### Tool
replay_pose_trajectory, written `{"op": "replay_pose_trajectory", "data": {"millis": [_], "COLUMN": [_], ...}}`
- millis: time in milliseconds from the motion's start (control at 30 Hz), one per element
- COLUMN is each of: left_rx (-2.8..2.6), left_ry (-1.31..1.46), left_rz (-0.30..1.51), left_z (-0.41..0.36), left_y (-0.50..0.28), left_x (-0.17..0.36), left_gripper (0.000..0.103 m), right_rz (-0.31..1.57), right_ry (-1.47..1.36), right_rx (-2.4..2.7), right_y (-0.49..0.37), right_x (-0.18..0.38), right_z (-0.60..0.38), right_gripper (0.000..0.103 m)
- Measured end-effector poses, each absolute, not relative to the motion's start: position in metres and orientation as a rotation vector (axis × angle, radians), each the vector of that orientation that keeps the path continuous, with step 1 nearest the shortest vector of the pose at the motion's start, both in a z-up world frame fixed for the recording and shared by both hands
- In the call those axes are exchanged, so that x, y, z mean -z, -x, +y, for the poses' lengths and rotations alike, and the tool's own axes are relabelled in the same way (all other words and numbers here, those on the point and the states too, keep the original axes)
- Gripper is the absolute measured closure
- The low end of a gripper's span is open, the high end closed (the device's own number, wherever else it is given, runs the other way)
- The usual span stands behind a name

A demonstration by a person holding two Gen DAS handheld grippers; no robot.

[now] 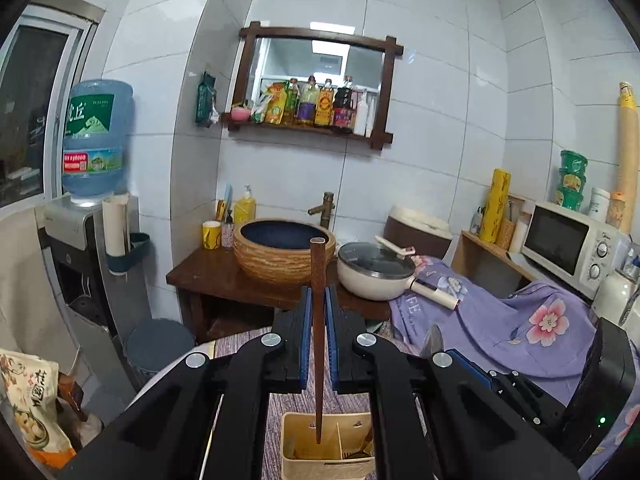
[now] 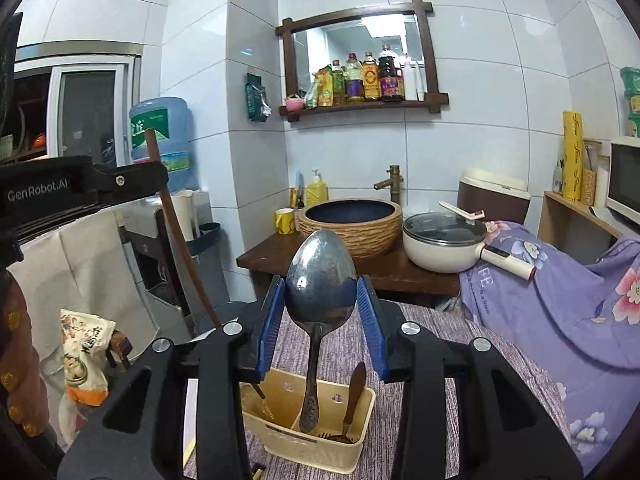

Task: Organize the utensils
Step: 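Carry the chopstick and spoon to the holder, drop them in, open both tools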

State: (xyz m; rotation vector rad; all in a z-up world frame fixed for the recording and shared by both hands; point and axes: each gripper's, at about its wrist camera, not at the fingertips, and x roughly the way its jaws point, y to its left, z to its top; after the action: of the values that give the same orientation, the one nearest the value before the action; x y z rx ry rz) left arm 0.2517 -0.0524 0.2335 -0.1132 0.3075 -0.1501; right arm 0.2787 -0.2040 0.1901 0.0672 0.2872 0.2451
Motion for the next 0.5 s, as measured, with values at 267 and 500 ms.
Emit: {"op": "replay_pose_trajectory", "data": {"millis": [267, 500], "left_rx": [0.136, 0.146], "left_ry": [0.109, 0.096], "left_rz": [0.405, 0.473], "left_z": [-0.053, -0.055], "left_y": [-0.270, -0.273], "left_x": [-0.172, -0.136], "left_gripper": [0.096, 0.096], "right_rz": [0.314, 0.363], "right_ry": [0.001, 0.008], "right_rx": [-0.184, -0.179], "right_y": [-0.295, -0.293], "right_x": [-0.128, -0.093], "right_z": [-0.195, -0.198], "right_gripper": [0.065, 0.065]}}
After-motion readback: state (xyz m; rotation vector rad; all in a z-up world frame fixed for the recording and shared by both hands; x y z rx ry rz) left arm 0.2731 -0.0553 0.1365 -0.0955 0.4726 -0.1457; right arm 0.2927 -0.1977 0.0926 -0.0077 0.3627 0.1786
